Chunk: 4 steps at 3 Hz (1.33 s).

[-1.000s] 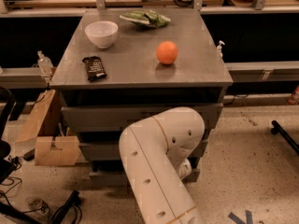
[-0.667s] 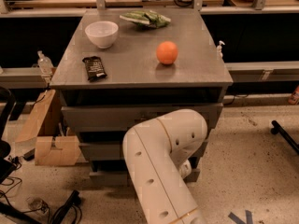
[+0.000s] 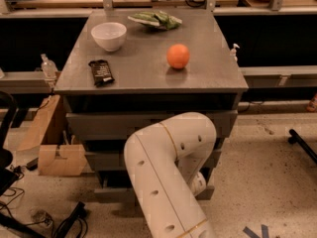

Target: Open bottom drawer

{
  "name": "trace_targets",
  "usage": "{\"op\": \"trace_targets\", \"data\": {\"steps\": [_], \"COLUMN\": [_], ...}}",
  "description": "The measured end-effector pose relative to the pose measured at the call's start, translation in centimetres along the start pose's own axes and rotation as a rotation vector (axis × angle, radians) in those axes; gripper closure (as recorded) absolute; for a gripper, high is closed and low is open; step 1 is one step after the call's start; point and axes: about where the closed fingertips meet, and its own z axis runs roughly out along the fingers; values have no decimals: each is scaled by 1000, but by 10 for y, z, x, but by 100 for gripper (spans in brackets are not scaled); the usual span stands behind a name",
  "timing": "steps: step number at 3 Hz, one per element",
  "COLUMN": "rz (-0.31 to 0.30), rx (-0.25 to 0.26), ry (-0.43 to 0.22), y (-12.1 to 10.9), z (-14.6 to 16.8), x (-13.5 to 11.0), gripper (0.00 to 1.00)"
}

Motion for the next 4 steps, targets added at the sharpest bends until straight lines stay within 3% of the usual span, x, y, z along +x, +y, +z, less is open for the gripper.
{"op": "trace_targets", "data": {"steps": [1,4], "rz": [0,7], "rx": [0,-23], "ry": [0,-9], "y": [-2,16], "z": [-3,-8], "x": [-1,3], "gripper": [99,100]}}
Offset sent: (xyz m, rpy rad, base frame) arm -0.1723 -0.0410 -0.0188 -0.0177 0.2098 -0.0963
